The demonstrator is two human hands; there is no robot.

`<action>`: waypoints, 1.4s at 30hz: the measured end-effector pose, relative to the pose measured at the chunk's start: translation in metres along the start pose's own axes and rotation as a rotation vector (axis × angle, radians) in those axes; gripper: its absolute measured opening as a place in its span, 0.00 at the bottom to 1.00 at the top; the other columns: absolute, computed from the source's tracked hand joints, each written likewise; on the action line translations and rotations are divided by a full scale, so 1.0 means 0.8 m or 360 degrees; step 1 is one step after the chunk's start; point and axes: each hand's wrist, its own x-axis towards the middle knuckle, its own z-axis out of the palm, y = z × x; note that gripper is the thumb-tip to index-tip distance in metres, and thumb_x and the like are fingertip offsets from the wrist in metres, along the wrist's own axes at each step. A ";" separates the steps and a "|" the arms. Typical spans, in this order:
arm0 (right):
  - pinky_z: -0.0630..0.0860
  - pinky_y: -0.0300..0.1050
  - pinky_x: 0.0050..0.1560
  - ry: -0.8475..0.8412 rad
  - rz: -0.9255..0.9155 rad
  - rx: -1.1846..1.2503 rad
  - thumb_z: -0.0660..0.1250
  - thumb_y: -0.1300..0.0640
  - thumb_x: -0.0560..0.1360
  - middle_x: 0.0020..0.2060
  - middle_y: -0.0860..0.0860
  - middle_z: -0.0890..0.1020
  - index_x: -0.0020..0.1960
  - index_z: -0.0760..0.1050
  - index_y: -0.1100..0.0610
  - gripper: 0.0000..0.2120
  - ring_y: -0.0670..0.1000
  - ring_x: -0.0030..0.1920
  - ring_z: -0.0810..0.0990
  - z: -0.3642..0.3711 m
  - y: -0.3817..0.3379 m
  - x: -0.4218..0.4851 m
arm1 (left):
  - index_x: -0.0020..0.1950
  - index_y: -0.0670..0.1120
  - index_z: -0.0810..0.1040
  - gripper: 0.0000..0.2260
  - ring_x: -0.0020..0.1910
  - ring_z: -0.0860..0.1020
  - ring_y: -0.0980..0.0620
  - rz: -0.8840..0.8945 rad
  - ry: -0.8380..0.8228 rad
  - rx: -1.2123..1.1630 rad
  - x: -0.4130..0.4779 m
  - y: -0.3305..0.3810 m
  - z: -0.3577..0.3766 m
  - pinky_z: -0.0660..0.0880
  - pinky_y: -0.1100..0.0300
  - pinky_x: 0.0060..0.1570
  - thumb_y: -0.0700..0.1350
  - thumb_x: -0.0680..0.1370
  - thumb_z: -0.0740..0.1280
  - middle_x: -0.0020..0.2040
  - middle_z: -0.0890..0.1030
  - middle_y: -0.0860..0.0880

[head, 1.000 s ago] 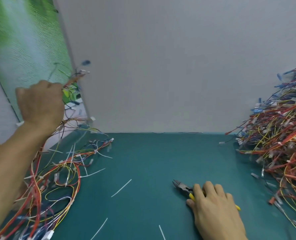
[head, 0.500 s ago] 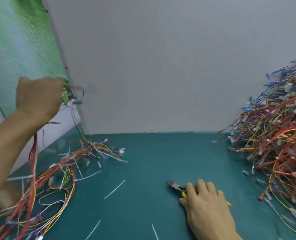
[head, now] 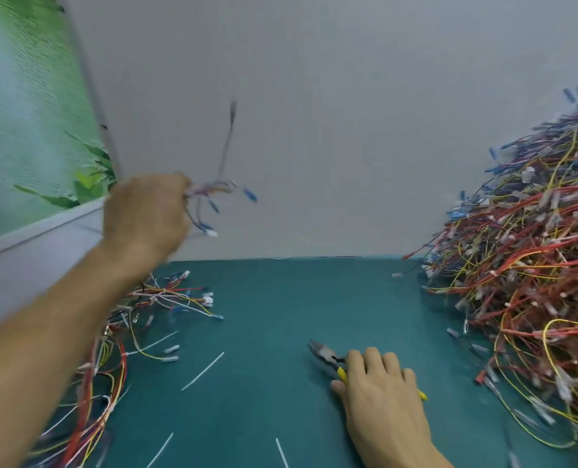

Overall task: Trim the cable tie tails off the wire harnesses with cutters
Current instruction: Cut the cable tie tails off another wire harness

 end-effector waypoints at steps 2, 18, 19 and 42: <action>0.65 0.49 0.44 -0.0024 0.0216 0.0252 0.54 0.39 0.80 0.50 0.47 0.72 0.52 0.64 0.49 0.13 0.54 0.50 0.74 -0.005 0.003 0.006 | 0.54 0.47 0.79 0.10 0.47 0.79 0.35 -0.0121 -0.0179 -0.0277 -0.038 0.040 0.017 0.75 0.49 0.43 0.41 0.75 0.65 0.47 0.82 0.39; 0.69 0.47 0.34 -0.0526 0.1118 0.2713 0.68 0.67 0.75 0.32 0.61 0.73 0.46 0.74 0.68 0.04 0.57 0.33 0.72 -0.022 0.014 0.026 | 0.79 0.47 0.47 0.36 0.75 0.57 0.53 0.0455 -0.1120 -0.0714 -0.215 0.193 0.014 0.51 0.58 0.73 0.39 0.74 0.60 0.78 0.52 0.50; 0.69 0.50 0.37 -0.0523 0.1133 0.2705 0.68 0.68 0.74 0.34 0.62 0.73 0.46 0.74 0.70 0.05 0.58 0.36 0.71 -0.022 0.016 0.026 | 0.77 0.48 0.56 0.35 0.70 0.67 0.52 0.0602 -0.0994 -0.0649 -0.217 0.189 0.003 0.63 0.60 0.68 0.41 0.71 0.63 0.75 0.63 0.49; 0.61 0.40 0.25 -0.0474 0.1065 0.2345 0.67 0.75 0.71 0.34 0.61 0.74 0.44 0.69 0.59 0.13 0.51 0.21 0.65 -0.030 0.018 0.032 | 0.49 0.49 0.77 0.07 0.42 0.79 0.46 -0.0643 -0.0962 -0.0172 -0.095 -0.057 0.085 0.77 0.54 0.45 0.47 0.73 0.70 0.45 0.81 0.48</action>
